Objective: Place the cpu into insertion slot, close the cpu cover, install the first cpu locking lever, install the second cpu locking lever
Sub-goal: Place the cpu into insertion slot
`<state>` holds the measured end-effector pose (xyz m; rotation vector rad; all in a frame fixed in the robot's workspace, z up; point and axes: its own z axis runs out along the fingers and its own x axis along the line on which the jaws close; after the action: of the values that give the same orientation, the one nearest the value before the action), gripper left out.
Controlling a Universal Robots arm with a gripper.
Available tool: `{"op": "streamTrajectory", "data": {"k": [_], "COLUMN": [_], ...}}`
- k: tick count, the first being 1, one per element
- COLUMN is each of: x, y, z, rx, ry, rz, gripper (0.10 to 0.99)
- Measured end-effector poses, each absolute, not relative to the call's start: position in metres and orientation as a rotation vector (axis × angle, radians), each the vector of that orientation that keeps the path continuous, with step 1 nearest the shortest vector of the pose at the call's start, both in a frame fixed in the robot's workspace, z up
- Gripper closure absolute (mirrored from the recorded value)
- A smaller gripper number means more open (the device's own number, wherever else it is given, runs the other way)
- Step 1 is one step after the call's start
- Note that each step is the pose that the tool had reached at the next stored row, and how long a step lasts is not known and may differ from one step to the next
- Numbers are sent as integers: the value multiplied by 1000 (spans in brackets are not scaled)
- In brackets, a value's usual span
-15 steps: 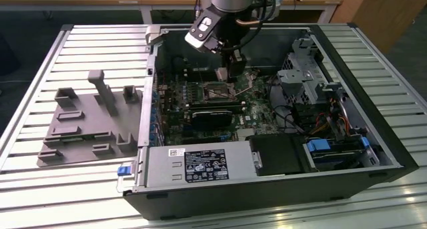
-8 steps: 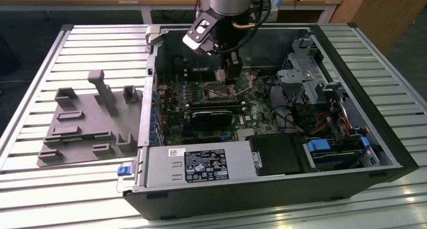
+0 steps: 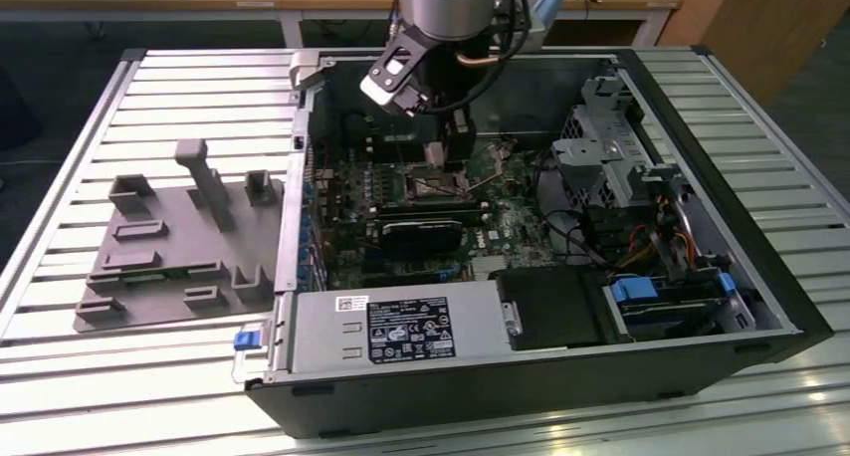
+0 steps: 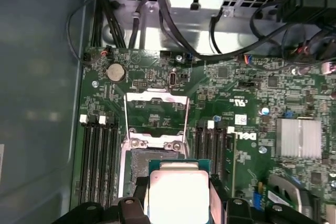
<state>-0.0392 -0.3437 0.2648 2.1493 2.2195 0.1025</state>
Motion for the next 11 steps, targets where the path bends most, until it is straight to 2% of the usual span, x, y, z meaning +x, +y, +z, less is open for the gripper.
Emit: {"op": "streamTrajectory", "data": {"k": [11], "x": [-41], "y": [-335], "z": [246], "rx": [2158], "ry": [2210], "rz": [102], "gripper": [549]}}
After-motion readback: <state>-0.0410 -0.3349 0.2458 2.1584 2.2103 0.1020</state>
